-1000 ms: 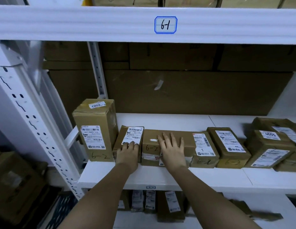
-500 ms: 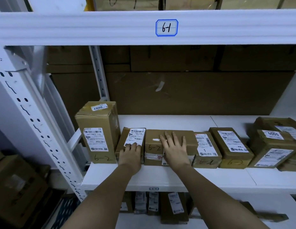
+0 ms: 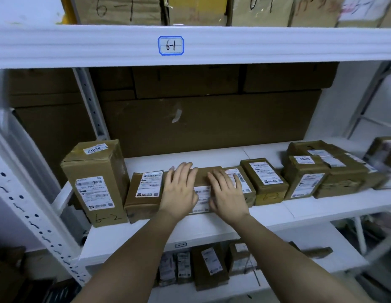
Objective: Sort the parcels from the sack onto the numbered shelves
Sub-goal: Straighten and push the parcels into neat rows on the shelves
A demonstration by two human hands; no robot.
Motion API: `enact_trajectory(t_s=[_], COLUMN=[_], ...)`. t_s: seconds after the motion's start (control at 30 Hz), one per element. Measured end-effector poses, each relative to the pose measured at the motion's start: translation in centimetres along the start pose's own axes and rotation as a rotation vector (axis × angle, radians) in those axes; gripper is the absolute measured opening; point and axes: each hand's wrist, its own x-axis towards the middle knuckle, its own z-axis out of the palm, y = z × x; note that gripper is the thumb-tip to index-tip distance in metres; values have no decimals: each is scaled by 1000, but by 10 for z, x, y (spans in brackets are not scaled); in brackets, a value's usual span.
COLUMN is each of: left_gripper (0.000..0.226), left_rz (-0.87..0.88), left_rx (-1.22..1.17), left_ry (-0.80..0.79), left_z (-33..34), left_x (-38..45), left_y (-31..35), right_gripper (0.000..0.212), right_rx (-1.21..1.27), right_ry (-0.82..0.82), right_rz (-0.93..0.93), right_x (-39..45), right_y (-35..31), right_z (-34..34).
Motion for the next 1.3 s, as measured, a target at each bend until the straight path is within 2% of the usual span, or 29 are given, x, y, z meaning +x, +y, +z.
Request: enact_trajectory(t_s=[0.17, 0.37, 0.43, 0.57, 0.7, 0.93, 1.3], left_gripper=[67, 73, 75, 80, 84, 87, 91], left_rz=[128, 136, 150, 69, -97, -222, -218], left_rx=[47, -39, -71, -82, -130, -127, -83], left_ry=[-56, -162, -252, -409, -566, -797, -851], left_z=[0, 20, 28, 41, 51, 63, 70], left_x=[26, 62, 72, 95, 112, 138, 140], left_y=[64, 161, 192, 255, 295, 318, 322], right_gripper=[81, 80, 81, 80, 82, 86, 84], right_rx=[-39, -79, -91, -131, -172, -17, 22], right_ry=[-16, -52, -63, -87, -224, -347, -311], right_rz=[72, 156, 151, 155, 128, 65, 14], right_x=[-24, -51, -58, -61, -50, -30, -30], right_y=[53, 154, 190, 262, 312, 351, 364], right_z=[-8, -12, -10, -8, -7, 2, 13])
